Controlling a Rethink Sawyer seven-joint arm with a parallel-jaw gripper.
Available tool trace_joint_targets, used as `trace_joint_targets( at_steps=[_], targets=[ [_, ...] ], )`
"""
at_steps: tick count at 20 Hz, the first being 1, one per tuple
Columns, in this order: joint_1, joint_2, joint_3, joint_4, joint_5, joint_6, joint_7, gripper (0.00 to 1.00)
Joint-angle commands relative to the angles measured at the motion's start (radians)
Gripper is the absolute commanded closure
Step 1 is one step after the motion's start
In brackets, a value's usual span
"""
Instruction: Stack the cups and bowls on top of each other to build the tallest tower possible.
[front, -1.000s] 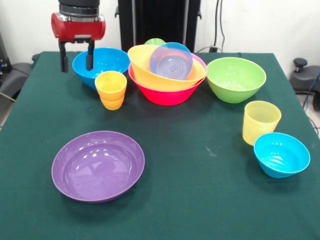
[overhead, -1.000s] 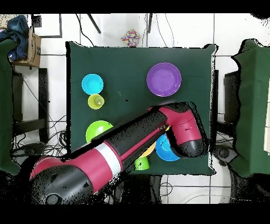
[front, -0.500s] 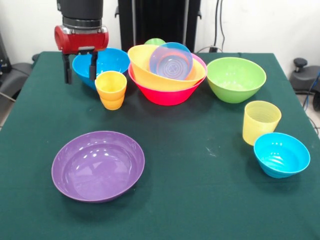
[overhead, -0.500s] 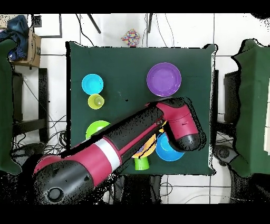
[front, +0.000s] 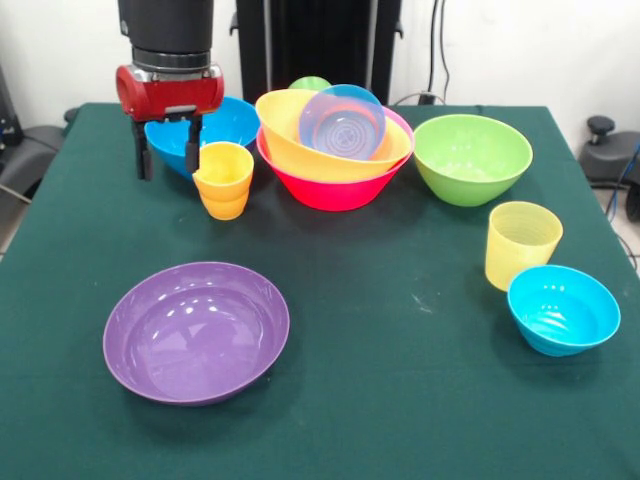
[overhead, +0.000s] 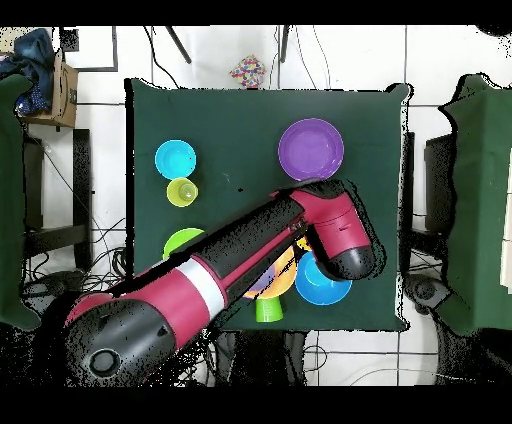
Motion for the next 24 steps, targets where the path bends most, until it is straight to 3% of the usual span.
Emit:
trace_joint_targets(
  at_steps=[1,9,16,24],
  targets=[
    [0.015,0.026,0.141,-0.084,0.015,0.000,0.253,0.00],
    [0.014,0.024,0.144,-0.084,0.011,-0.016,0.251,0.00],
    [0.017,0.030,0.162,-0.067,-0.041,-0.106,0.215,0.00],
    [0.021,0.047,0.157,-0.082,-0.109,-0.216,0.269,0.00]
  ],
)
